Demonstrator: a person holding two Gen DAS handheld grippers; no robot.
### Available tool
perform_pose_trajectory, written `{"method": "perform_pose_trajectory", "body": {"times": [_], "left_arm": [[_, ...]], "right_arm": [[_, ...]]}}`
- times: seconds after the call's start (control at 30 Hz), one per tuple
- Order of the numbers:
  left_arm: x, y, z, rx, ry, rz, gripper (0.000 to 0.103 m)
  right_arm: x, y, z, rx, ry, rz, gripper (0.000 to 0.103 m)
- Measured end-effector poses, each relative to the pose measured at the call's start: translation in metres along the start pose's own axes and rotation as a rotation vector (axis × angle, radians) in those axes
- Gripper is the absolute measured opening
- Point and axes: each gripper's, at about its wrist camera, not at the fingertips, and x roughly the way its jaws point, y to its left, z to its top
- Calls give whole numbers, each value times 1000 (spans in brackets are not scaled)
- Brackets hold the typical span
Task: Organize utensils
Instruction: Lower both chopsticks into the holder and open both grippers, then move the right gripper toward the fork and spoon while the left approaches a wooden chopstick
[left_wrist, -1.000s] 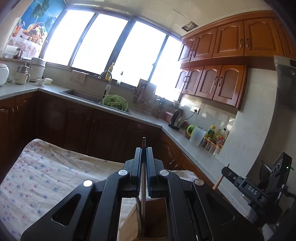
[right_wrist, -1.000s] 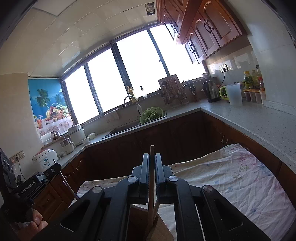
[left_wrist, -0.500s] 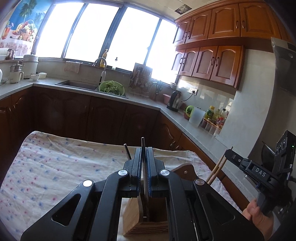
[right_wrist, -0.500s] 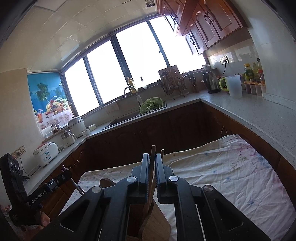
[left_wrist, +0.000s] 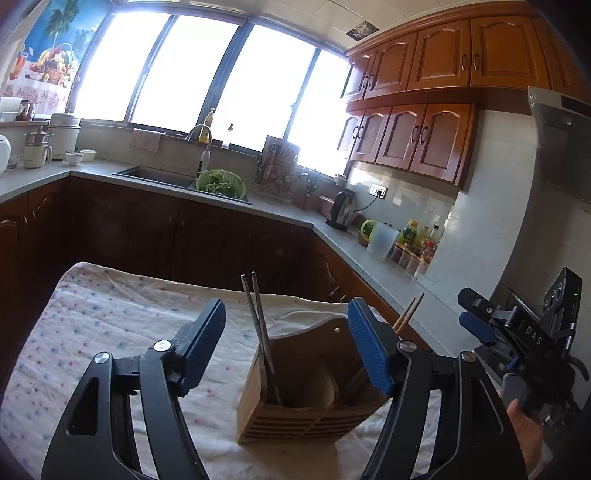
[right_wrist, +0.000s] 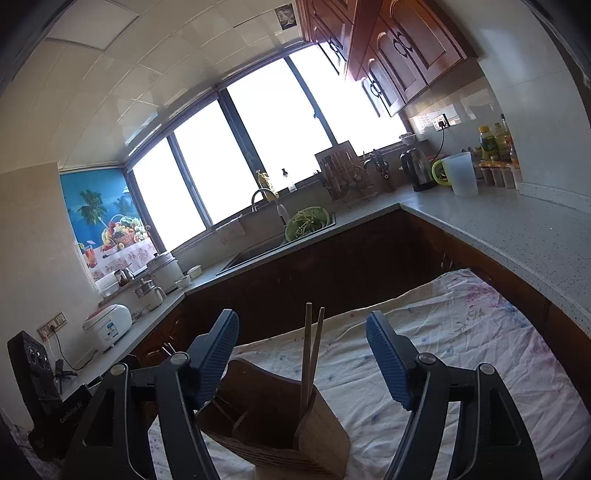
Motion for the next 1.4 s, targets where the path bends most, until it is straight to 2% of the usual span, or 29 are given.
{"method": "perform_pose_trajectory", "body": {"times": [0.03, 0.1, 0.17, 0.3, 0.6, 0.9, 1.17, 1.4], "left_arm": [[-7, 0, -3, 1, -1, 17, 88], [-19, 2, -10, 3, 5, 33, 88], [-28, 6, -19, 4, 31, 63, 92], [-47, 13, -42, -6, 85, 114, 92], [-89, 25, -90, -57, 186, 139, 92], [-121, 24, -127, -57, 233, 153, 92], [-124, 24, -157, -61, 308, 162, 92], [-120, 19, -161, -41, 328, 157, 92]], "right_arm": [[-6, -1, -1, 3, 0, 2, 88], [-18, -1, -5, 3, 3, -1, 97], [-29, -1, -11, -2, 15, 1, 98], [-51, -1, -28, 0, 61, 13, 99], [-106, -7, -79, -19, 153, -14, 99], [-154, -9, -123, -85, 207, -72, 99], [-163, -18, -154, -108, 286, -106, 99], [-161, -31, -164, -99, 325, -124, 99]]}}
